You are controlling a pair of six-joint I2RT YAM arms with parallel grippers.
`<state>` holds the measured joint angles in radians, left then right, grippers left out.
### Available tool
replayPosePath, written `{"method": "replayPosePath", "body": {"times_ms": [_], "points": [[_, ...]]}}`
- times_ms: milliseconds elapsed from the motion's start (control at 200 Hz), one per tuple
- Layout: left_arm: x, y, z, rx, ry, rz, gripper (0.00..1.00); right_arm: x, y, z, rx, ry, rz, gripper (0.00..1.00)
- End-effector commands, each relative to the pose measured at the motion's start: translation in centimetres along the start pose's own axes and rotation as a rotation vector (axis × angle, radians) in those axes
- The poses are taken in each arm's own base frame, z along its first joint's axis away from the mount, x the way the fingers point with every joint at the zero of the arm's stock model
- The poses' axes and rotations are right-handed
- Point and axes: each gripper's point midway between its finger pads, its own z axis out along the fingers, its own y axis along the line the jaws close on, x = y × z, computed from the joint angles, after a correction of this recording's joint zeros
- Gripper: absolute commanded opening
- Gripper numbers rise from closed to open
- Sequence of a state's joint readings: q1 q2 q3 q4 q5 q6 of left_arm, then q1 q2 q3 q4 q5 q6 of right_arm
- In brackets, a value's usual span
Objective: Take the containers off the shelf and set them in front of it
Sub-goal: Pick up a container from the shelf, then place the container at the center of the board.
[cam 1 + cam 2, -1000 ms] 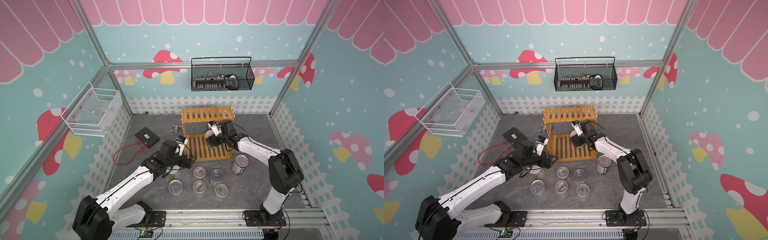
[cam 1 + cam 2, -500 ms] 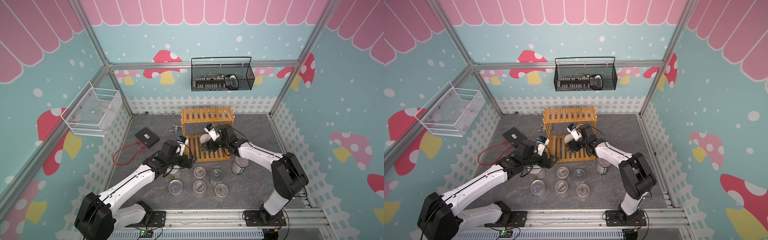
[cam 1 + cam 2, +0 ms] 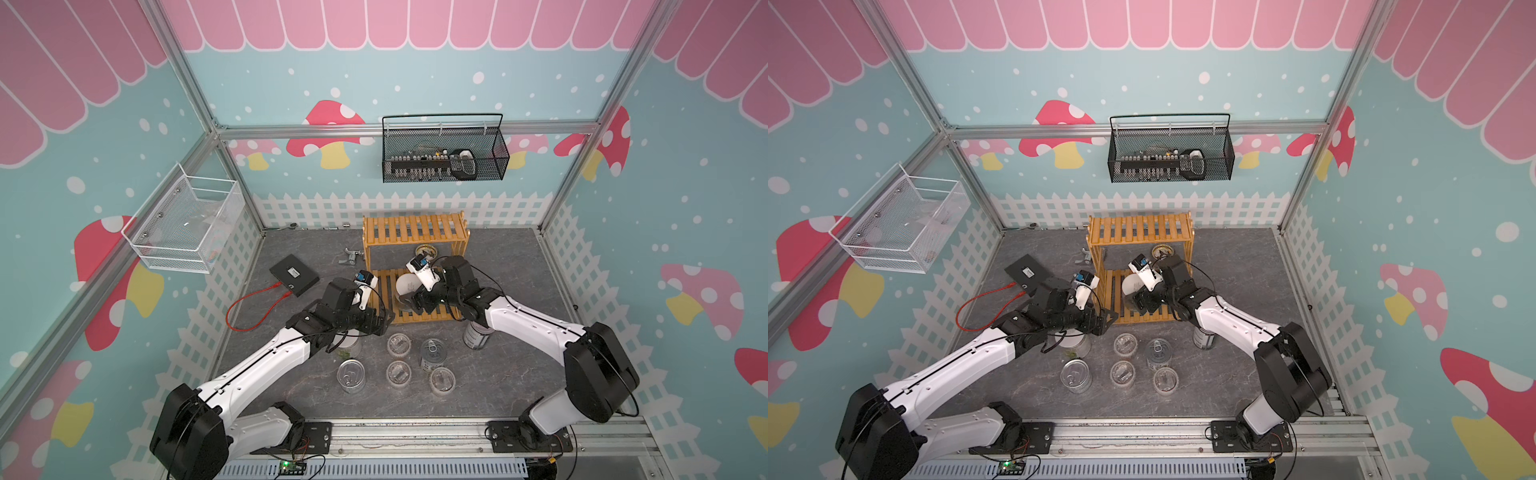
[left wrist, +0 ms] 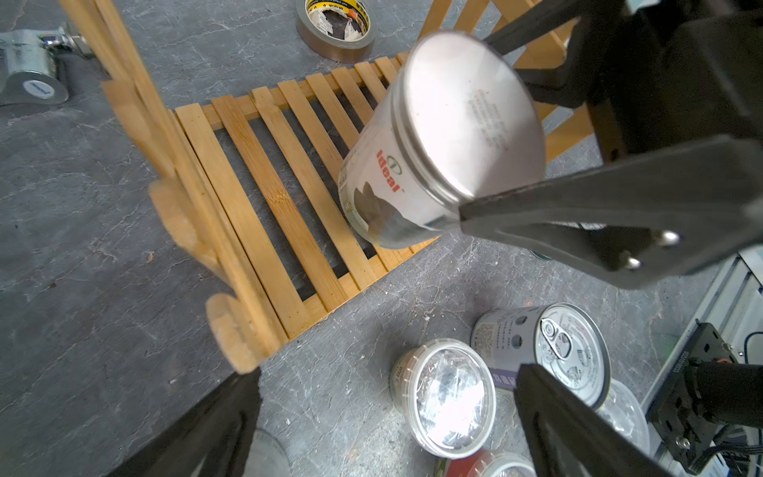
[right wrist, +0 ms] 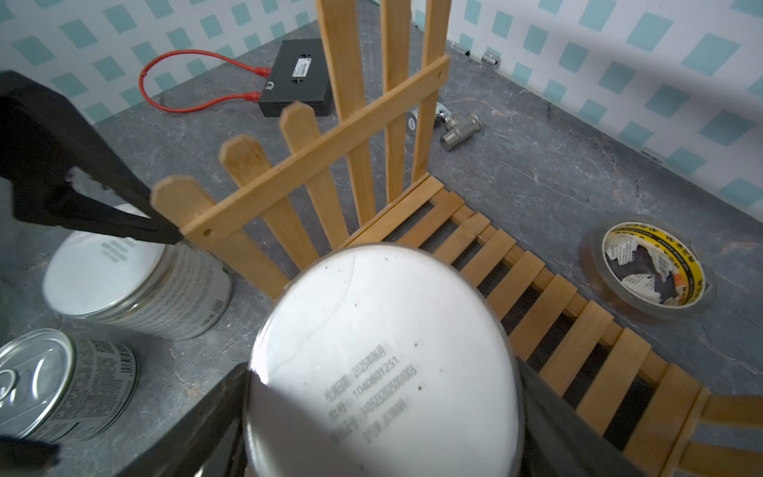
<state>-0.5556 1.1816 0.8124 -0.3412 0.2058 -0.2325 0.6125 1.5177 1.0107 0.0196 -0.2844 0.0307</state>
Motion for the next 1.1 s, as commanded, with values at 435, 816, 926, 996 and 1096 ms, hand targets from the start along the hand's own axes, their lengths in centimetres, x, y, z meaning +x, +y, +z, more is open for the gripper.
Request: {"method": "replayPosePath", "body": {"times_ms": [435,816,926,996,1096], "points": [[-4.9,-0.3,-3.2,-0.013,-0.124,0.046,0.99,-0.4,6.6,-10.0,-0.028,0.061,0.044,0.62],[-6.2,-0.1,-3.1,-0.002,-0.141,0.039,0.99,3.8,9.3,-15.0,0.106,0.221,0.255,0.60],[-6.2,-0.3,-2.7,0.015,-0.137,0.038,0.99,4.7,9.1,-17.2,0.150,0.225,0.327,0.60],[-6.2,-0.4,-2.5,0.020,-0.135,0.039,0.99,4.9,9.2,-18.5,0.159,0.209,0.360,0.60],[-6.1,-0.4,-2.4,0.028,-0.136,0.039,0.99,7.5,8.4,-19.4,0.223,0.285,0.407,0.59]]}}
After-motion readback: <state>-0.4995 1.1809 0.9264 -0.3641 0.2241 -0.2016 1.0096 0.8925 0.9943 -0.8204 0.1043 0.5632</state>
